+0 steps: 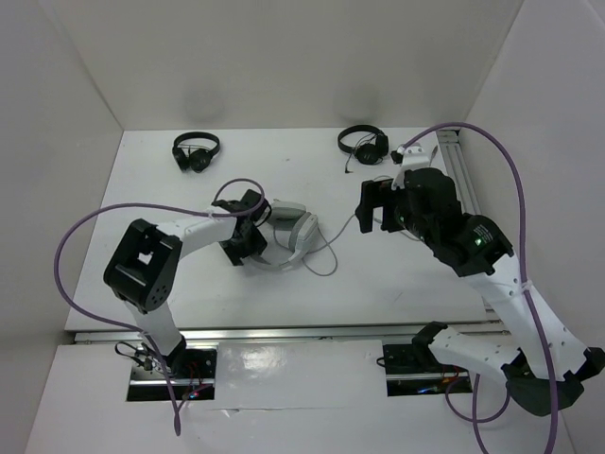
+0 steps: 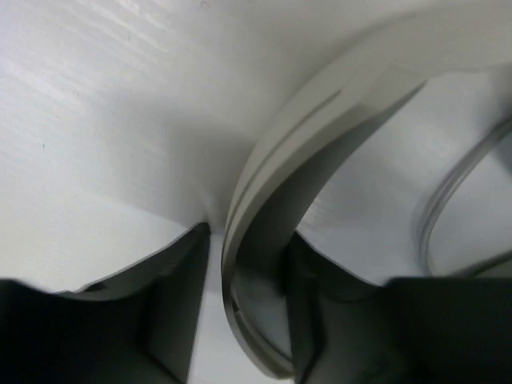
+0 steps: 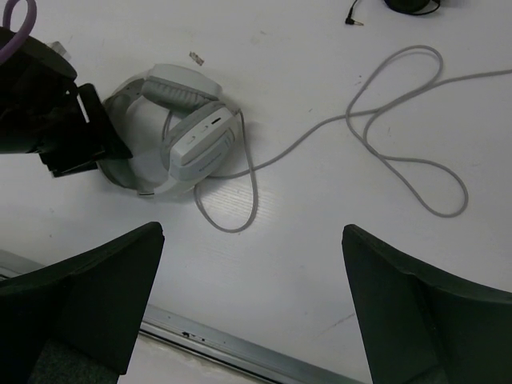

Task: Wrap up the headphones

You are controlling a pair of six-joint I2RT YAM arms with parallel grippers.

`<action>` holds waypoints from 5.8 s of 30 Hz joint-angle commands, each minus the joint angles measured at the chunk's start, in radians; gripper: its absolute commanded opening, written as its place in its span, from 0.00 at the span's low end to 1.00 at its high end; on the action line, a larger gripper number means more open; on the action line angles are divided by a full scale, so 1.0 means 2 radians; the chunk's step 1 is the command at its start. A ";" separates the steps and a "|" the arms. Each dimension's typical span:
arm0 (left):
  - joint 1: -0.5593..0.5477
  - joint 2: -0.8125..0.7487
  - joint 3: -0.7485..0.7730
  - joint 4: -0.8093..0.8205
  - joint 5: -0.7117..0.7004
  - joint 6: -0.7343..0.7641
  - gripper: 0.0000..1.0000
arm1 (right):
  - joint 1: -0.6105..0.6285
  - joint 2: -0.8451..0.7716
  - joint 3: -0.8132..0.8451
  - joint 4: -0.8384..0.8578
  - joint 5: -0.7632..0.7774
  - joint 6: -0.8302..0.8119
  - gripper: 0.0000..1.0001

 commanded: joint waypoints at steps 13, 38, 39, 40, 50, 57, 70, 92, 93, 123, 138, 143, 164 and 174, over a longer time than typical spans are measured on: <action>-0.007 -0.219 0.067 -0.181 -0.103 0.096 0.00 | 0.004 -0.080 -0.088 0.141 -0.176 0.034 1.00; 0.070 -0.282 0.521 -0.360 -0.010 0.242 0.00 | 0.024 -0.010 -0.335 0.727 -0.405 0.019 0.99; 0.070 -0.287 0.521 -0.355 -0.004 0.242 0.00 | 0.029 -0.005 -0.339 0.732 -0.405 0.019 0.98; 0.070 -0.287 0.515 -0.355 0.004 0.242 0.00 | 0.033 0.005 -0.339 0.738 -0.383 0.019 0.98; 0.070 -0.302 0.511 -0.350 0.019 0.237 0.00 | 0.040 0.097 -0.313 0.781 -0.330 -0.003 0.95; 0.070 -0.306 0.504 -0.350 0.025 0.222 0.00 | 0.040 0.180 -0.286 0.838 -0.336 0.002 0.90; 0.070 -0.302 0.514 -0.346 -0.008 0.186 0.00 | 0.040 0.272 -0.287 0.915 -0.339 0.022 0.00; 0.069 -0.292 0.210 -0.187 -0.325 0.311 0.00 | 0.344 0.006 -0.257 0.544 0.470 -0.218 0.00; 0.059 -0.292 0.204 -0.187 -0.336 0.311 0.00 | 0.356 -0.001 -0.257 0.550 0.475 -0.238 0.00; 0.071 -0.319 0.210 -0.134 0.031 0.393 0.00 | 0.430 -0.090 -0.185 0.430 0.344 -0.296 0.00; 0.190 -0.347 0.184 -0.015 0.452 0.136 0.00 | 0.107 -0.002 -0.241 0.514 0.071 -0.109 0.00; 0.190 -0.417 0.102 0.073 0.385 0.034 0.00 | 0.102 0.047 -0.262 0.602 -0.039 -0.074 0.00; 0.190 -0.420 0.058 0.156 0.269 -0.024 0.00 | 0.167 0.256 -0.284 0.927 -0.232 0.054 0.22; 0.194 -0.420 0.058 0.139 0.204 -0.015 0.00 | 0.177 0.279 -0.303 1.005 -0.286 0.100 0.31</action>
